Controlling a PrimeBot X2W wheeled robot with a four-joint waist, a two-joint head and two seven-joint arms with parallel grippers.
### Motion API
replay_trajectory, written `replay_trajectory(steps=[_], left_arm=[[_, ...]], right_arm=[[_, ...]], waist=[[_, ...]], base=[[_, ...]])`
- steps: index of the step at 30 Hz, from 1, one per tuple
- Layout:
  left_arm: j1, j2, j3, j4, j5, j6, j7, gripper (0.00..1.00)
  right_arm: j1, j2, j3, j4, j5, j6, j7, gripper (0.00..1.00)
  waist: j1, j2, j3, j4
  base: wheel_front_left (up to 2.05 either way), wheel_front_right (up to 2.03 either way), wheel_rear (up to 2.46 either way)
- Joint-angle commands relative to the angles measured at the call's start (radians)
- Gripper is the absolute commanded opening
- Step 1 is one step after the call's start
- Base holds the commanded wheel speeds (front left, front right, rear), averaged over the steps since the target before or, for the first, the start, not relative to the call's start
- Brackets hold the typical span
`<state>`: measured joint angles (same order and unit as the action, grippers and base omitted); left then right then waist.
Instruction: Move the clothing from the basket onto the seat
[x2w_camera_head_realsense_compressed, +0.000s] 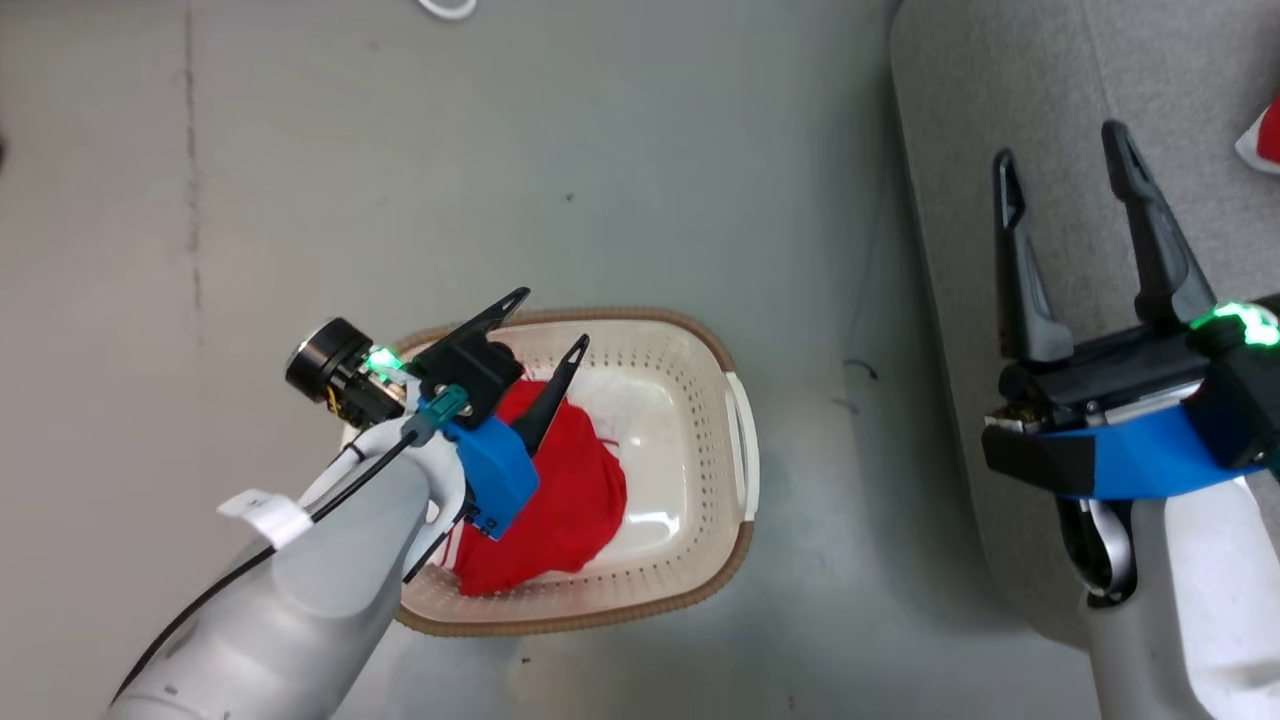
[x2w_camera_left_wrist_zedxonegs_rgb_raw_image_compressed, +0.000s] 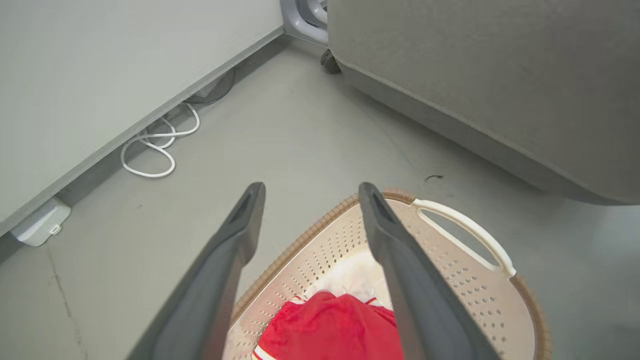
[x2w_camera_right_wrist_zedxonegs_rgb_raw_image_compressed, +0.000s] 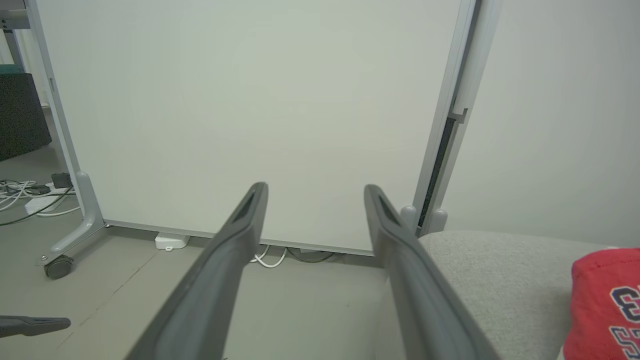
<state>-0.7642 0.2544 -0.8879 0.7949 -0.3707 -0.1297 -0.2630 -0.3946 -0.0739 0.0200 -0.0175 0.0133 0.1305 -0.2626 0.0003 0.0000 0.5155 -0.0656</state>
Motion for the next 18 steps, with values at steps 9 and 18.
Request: replay_trajectory(steps=[9,18], left_arm=[[-0.144,-0.018,-0.234,0.190,-0.044,-0.001,0.008,1.00],[-0.212,-0.041,-0.380,0.322,-0.046,-0.001,0.091,1.00]], right_arm=[[-0.102,0.006,0.024,-0.031,-0.020,0.000,-0.003,1.00],[-0.164,0.016,0.042,-0.060,-0.025,0.000,-0.003,1.00]], waist=[[-0.0003,0.0000,0.188,-0.046],[-0.0003,0.0000,0.309,-0.082]], base=[[0.00,0.00,0.00],[0.00,0.00,0.00]])
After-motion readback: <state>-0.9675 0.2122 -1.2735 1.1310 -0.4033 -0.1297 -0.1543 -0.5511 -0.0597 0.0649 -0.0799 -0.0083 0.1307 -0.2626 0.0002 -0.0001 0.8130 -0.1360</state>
